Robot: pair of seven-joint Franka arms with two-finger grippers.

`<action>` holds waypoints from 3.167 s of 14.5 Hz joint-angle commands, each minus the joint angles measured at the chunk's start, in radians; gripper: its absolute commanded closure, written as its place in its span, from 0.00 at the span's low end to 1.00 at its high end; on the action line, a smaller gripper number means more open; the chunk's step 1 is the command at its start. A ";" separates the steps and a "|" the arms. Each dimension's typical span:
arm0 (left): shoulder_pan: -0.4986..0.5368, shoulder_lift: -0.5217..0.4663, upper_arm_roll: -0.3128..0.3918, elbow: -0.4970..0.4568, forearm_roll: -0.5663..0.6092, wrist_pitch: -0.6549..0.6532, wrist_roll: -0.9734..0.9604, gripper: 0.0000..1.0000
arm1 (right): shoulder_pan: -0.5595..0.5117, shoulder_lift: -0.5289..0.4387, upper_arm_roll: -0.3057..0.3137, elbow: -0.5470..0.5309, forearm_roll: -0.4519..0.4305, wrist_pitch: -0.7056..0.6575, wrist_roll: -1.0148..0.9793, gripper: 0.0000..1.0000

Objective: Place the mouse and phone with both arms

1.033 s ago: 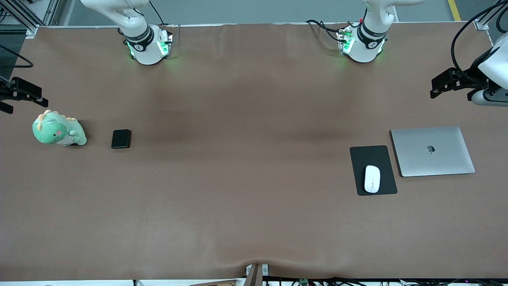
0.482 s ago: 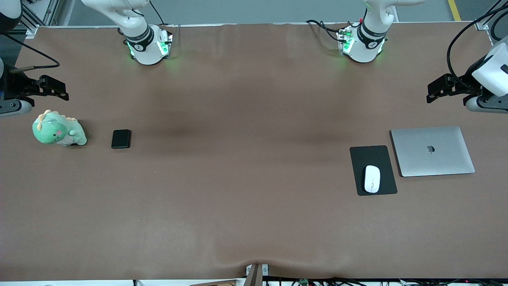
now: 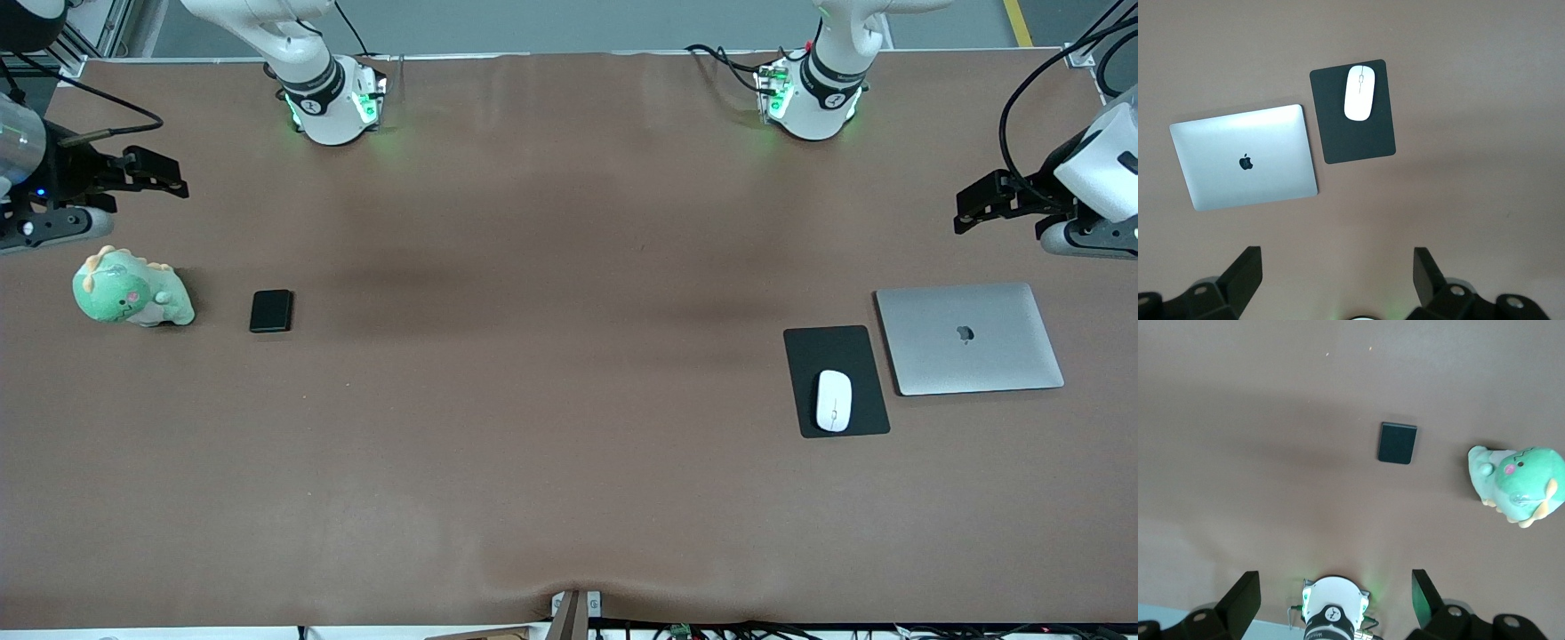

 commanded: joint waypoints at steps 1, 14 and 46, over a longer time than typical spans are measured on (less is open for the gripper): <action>0.002 0.002 0.000 0.013 0.001 0.002 0.007 0.00 | -0.007 -0.008 -0.005 0.031 0.016 -0.130 0.018 0.00; 0.002 0.002 0.000 0.014 0.002 0.006 0.007 0.00 | -0.080 0.147 -0.011 0.262 -0.055 0.097 0.008 0.00; 0.002 0.003 0.000 0.013 -0.001 0.017 0.013 0.00 | -0.068 0.012 -0.005 0.112 -0.015 -0.008 -0.008 0.00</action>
